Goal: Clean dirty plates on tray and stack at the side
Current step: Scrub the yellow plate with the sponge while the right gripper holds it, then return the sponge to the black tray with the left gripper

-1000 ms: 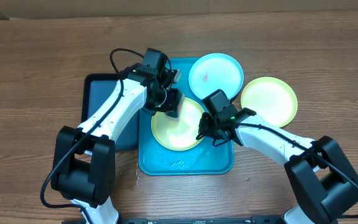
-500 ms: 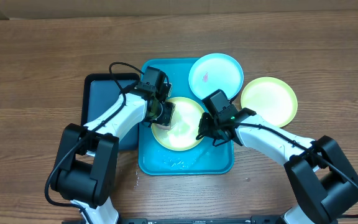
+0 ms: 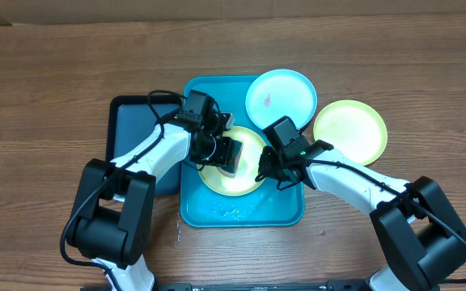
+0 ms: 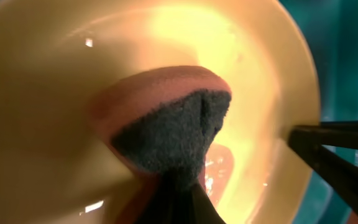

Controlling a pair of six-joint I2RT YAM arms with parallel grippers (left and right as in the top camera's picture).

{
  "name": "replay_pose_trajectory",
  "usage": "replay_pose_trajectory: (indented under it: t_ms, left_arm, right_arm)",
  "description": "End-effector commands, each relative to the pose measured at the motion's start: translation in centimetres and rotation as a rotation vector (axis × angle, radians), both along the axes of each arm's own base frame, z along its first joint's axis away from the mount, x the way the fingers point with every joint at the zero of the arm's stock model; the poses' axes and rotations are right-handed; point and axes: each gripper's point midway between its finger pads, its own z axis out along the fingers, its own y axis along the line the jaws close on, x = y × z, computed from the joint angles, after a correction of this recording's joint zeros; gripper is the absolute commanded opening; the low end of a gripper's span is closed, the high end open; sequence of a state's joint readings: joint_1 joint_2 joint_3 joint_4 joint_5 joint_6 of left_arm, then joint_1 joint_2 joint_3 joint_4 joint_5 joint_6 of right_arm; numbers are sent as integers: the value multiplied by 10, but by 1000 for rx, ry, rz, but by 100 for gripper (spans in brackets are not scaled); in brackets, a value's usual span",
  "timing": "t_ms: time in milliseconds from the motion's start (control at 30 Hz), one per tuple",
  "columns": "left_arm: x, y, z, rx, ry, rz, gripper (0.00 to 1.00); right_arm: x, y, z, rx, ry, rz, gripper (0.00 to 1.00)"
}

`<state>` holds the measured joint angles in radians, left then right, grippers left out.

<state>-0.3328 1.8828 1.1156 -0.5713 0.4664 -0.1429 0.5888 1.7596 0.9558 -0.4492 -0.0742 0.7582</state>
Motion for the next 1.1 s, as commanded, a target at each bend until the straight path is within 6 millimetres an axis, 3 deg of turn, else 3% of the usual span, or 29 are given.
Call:
replay_pose_trajectory:
  t_ms: [0, 100, 200, 300, 400, 600, 667, 900, 1067]
  left_arm:
    - [2, -19, 22, -145, 14, -68, 4]
    - [15, -20, 58, -195, -10, -86, 4]
    - [29, -5, 98, -183, -56, -68, 4]
    - [43, 23, 130, -115, -108, 0, 4]
    - [51, 65, 139, 36, -156, 87, 4]
    - [37, 161, 116, 464, -62, 327, 4]
    - [30, 180, 107, 546, -32, 376, 4]
    - [10, 192, 61, 582, 33, 421, 5]
    - [0, 192, 34, 585, 45, 418, 13]
  right_arm:
    - [1, 2, -2, -1, 6, 8, 5]
    - [1, 2, -2, -1, 5, 8, 5]
    - [2, 2, -2, -1, 5, 7, 5]
    - [2, 2, -2, -1, 5, 7, 5]
    - [1, 2, -2, -1, 5, 8, 5]
    - [2, 2, -2, 0, 5, 8, 5]
    - [2, 2, -2, 0, 5, 8, 5]
    - [1, 2, -2, -1, 5, 8, 5]
    - [1, 2, -2, -1, 5, 8, 5]
